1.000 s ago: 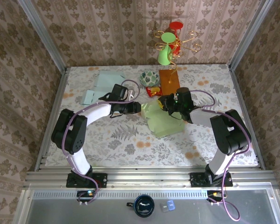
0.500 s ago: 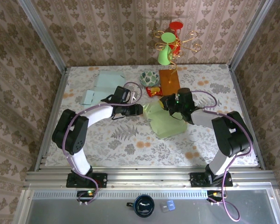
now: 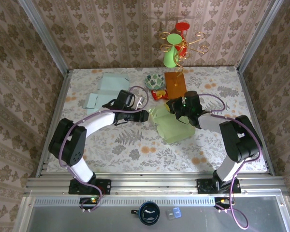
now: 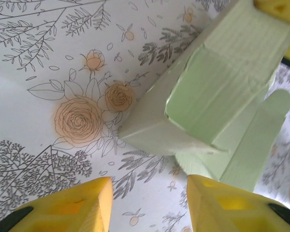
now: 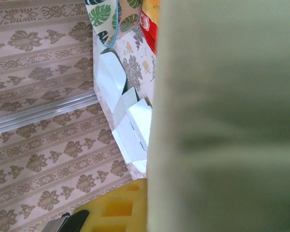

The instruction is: Fold the paper box

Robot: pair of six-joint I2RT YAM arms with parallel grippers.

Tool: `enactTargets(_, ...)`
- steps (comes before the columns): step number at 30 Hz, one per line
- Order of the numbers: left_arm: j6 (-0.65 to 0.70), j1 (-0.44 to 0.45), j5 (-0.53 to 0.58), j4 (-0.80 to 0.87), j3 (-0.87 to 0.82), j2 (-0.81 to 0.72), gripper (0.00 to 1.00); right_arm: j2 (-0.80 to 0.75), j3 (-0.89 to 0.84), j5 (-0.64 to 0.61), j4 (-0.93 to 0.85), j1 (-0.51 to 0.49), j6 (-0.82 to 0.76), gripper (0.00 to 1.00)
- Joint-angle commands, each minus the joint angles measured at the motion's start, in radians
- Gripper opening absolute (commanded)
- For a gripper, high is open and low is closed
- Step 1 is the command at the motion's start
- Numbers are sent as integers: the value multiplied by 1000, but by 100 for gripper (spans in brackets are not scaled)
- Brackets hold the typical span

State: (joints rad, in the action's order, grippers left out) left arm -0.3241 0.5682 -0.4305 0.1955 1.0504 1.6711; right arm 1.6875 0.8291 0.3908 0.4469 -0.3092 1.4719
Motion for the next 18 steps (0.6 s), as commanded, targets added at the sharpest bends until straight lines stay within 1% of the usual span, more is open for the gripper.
enactTargets(1,175,-28,-30,39,-14,-15,45,-17,-9,2,-15,10,-5,0)
enactTargets(5,269,-29,-24,-14,-18,1,47,-14,-8,9,-18,13,-6,0)
enactTargets(7,293,-28,-17,-39,-12,17,48,-11,-6,14,-18,13,-6,0)
enactTargets(10,324,-18,-35,-80,2,42,51,-7,-7,22,-17,13,-2,0)
enactTargets(14,369,11,-41,-69,44,90,52,-5,-9,24,-13,16,1,0)
enactTargets(18,373,26,-17,-69,70,116,54,-3,-7,29,-12,16,4,0)
